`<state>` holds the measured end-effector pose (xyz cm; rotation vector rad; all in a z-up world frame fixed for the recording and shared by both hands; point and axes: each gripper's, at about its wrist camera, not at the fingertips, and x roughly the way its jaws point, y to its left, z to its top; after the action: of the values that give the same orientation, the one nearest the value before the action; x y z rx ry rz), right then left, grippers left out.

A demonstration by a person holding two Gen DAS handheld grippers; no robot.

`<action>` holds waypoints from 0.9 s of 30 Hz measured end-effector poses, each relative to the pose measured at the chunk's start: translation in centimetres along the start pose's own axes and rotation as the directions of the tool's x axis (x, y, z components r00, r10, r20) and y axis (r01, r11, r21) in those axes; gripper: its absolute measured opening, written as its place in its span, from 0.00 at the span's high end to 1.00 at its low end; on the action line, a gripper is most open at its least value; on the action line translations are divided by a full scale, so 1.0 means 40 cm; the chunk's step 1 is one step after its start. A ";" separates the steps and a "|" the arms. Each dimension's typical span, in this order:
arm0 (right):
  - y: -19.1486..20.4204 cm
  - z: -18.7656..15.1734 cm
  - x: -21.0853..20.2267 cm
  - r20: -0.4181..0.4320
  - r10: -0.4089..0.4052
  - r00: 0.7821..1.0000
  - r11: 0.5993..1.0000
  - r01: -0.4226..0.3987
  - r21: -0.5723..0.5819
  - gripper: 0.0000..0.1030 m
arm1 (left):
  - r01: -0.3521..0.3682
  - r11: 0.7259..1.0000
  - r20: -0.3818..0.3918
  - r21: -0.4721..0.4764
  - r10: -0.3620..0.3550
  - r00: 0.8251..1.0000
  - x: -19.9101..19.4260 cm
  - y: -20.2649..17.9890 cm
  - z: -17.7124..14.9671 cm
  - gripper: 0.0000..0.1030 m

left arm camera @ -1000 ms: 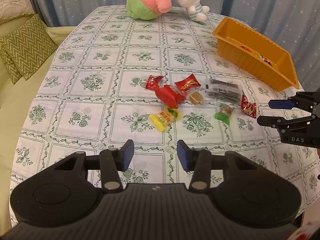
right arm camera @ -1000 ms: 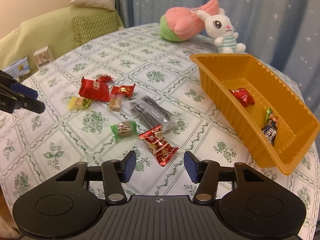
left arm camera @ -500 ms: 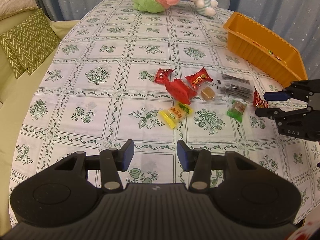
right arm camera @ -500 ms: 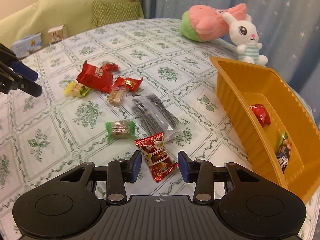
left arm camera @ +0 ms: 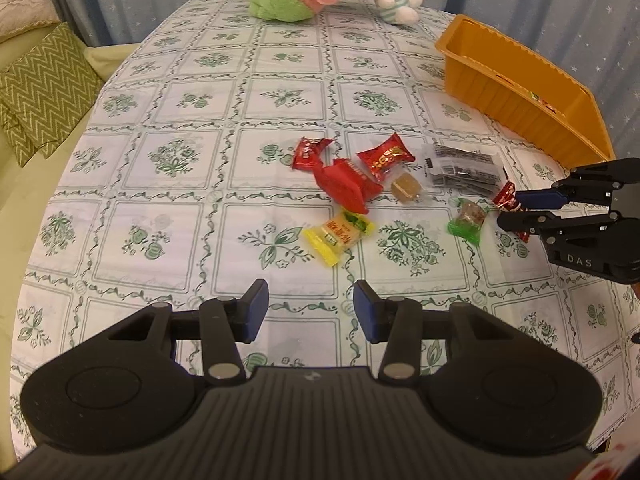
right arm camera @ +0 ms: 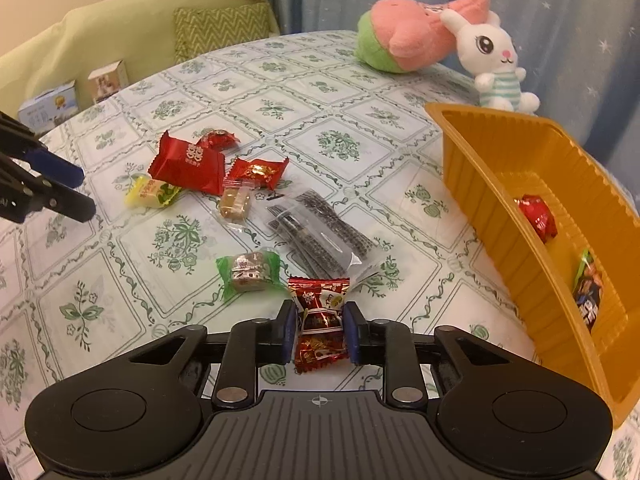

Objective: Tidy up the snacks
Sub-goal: 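Grasp the red-and-white candy with the right tool while the left tool grasps the yellow candy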

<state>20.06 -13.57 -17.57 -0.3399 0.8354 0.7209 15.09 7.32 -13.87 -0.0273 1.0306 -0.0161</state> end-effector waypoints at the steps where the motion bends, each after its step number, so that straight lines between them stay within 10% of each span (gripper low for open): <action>1: 0.001 -0.001 -0.004 0.000 0.002 1.000 1.000 -0.002 0.011 0.77 | 0.001 1.000 0.002 0.006 -0.001 1.000 0.002 -0.002 0.002 0.59; 27: -0.016 -0.073 -0.200 0.056 -0.022 0.998 0.920 -0.002 0.393 0.77 | 0.024 0.940 0.036 0.339 -0.039 0.999 0.104 -0.069 0.063 0.69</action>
<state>15.24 -19.17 -13.27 0.0390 0.8993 0.5343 19.41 4.49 -16.06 0.2690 0.9733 -0.2214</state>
